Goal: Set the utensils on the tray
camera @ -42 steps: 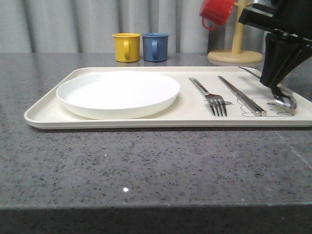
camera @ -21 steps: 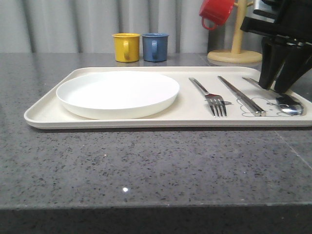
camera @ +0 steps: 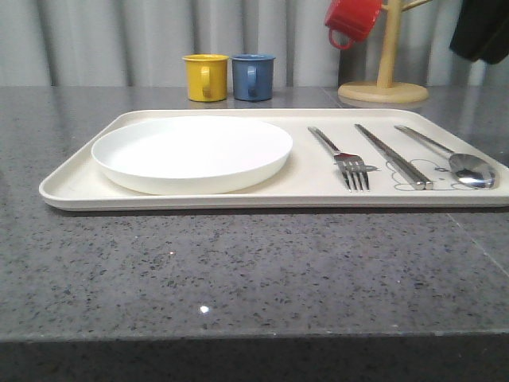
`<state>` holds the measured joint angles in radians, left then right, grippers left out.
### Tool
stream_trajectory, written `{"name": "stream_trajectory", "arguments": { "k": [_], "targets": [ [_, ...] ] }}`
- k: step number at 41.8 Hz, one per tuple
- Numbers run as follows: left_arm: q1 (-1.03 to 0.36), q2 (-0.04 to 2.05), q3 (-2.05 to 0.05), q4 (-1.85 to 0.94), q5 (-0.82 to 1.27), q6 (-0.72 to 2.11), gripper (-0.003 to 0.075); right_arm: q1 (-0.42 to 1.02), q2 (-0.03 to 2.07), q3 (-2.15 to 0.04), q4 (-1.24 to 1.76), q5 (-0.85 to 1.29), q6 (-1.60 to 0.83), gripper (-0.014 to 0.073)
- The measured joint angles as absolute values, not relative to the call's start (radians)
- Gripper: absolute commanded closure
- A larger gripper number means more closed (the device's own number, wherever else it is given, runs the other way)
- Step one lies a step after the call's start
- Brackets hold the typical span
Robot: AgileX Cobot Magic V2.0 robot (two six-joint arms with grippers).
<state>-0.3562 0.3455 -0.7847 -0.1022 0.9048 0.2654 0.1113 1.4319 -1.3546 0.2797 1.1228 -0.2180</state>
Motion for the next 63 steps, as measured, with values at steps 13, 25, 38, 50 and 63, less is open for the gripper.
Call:
{"name": "stream_trajectory", "arguments": {
  "k": [13, 25, 38, 50, 63],
  "targets": [
    [-0.356, 0.345, -0.785, -0.102, 0.905, 0.265, 0.0311, 0.134, 0.980, -1.136, 0.280, 1.123, -0.288, 0.0312],
    [-0.356, 0.345, -0.785, -0.102, 0.905, 0.265, 0.0311, 0.134, 0.693, -0.976, 0.258, 1.189, -0.254, 0.0340],
    [-0.356, 0.345, -0.785, -0.102, 0.905, 0.265, 0.0311, 0.134, 0.605, -0.939, 0.168, 1.190, -0.152, 0.0340],
    [-0.356, 0.345, -0.785, -0.102, 0.905, 0.265, 0.0311, 0.134, 0.605, -0.939, 0.166, 1.177, -0.145, 0.0340],
    [-0.356, 0.345, -0.785, -0.102, 0.905, 0.265, 0.0311, 0.134, 0.605, -0.939, 0.166, 1.170, -0.145, 0.0340]
  ]
}}
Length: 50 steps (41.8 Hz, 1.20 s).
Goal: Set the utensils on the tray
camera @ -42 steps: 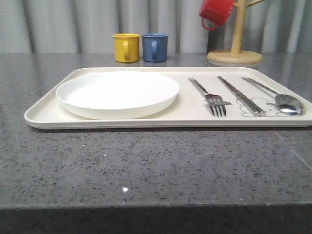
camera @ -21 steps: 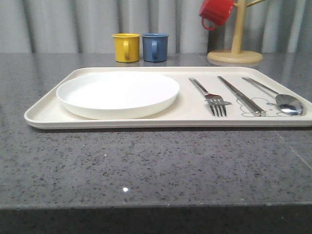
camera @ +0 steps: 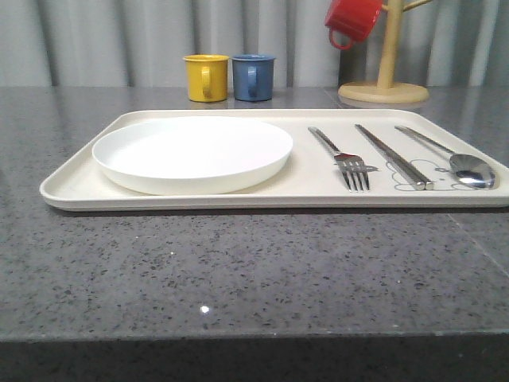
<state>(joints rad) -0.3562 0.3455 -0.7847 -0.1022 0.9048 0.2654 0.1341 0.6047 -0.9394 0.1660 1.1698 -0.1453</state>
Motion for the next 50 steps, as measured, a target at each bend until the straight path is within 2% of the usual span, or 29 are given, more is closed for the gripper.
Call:
{"name": "stream_trajectory", "arguments": {
  "k": [27, 31, 37, 41, 50],
  "targets": [
    [-0.356, 0.345, -0.785, -0.102, 0.895, 0.265, 0.0318, 0.134, 0.605, -0.939, 0.166, 1.164, -0.143, 0.0350],
    [-0.356, 0.345, -0.785, -0.104, 0.884, 0.265, 0.0410, 0.134, 0.605, -0.939, 0.165, 1.164, -0.143, 0.0468],
    [-0.356, 0.345, -0.785, -0.106, 0.880, 0.265, 0.0616, 0.134, 0.605, -0.939, 0.165, 1.164, -0.143, 0.0664],
    [-0.356, 0.345, -0.785, -0.106, 0.879, 0.265, 0.0742, 0.134, 0.605, -0.939, 0.165, 1.162, -0.143, 0.0662],
    [-0.356, 0.345, -0.785, -0.106, 0.877, 0.265, 0.0741, 0.134, 0.605, -0.939, 0.165, 1.136, -0.143, 0.0662]
  ]
}}
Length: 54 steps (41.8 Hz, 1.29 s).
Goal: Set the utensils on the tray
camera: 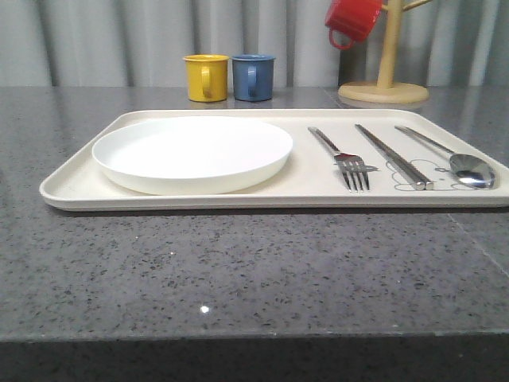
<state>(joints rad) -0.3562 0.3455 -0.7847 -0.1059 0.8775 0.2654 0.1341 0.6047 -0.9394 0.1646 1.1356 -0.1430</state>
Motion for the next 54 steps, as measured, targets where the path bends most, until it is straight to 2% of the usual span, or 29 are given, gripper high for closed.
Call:
{"name": "stream_trajectory", "arguments": {
  "k": [24, 39, 47, 54],
  "targets": [
    [-0.341, 0.310, -0.743, -0.104, 0.821, 0.265, 0.0741, 0.134, 0.605, -0.939, 0.165, 1.136, -0.143, 0.0662],
    [-0.078, 0.084, -0.331, -0.070, 0.355, 0.265, 0.0741, 0.134, 0.605, -0.939, 0.165, 1.136, -0.141, 0.0662],
    [-0.028, 0.019, -0.110, -0.118, 0.096, 0.261, 0.0741, 0.134, 0.605, -0.939, 0.165, 1.136, -0.141, 0.0662],
    [-0.020, -0.004, -0.025, -0.042, 0.038, 0.143, 0.0741, 0.134, 0.605, -0.939, 0.165, 1.136, -0.141, 0.0662]
  ]
}}
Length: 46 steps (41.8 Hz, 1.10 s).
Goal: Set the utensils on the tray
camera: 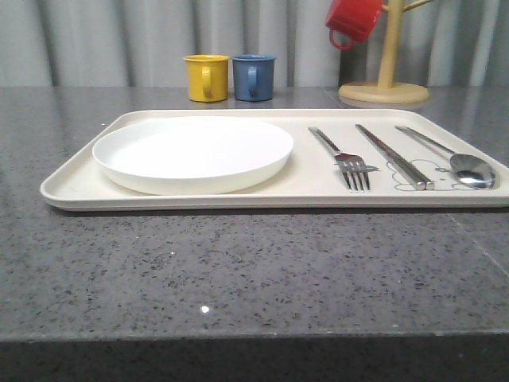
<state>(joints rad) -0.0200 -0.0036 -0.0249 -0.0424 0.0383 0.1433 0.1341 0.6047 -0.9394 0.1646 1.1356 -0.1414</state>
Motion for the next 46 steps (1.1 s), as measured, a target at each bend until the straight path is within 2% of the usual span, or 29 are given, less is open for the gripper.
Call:
{"name": "stream_trajectory", "arguments": {
  "k": [8, 46],
  "targets": [
    [-0.007, -0.004, 0.002, 0.046, 0.025, 0.030, 0.0741, 0.134, 0.605, -0.939, 0.165, 1.136, -0.141, 0.0662],
    [-0.005, -0.004, 0.002, 0.050, 0.044, 0.019, 0.0741, 0.134, 0.605, -0.939, 0.165, 1.136, -0.141, 0.0662]
  ]
}}
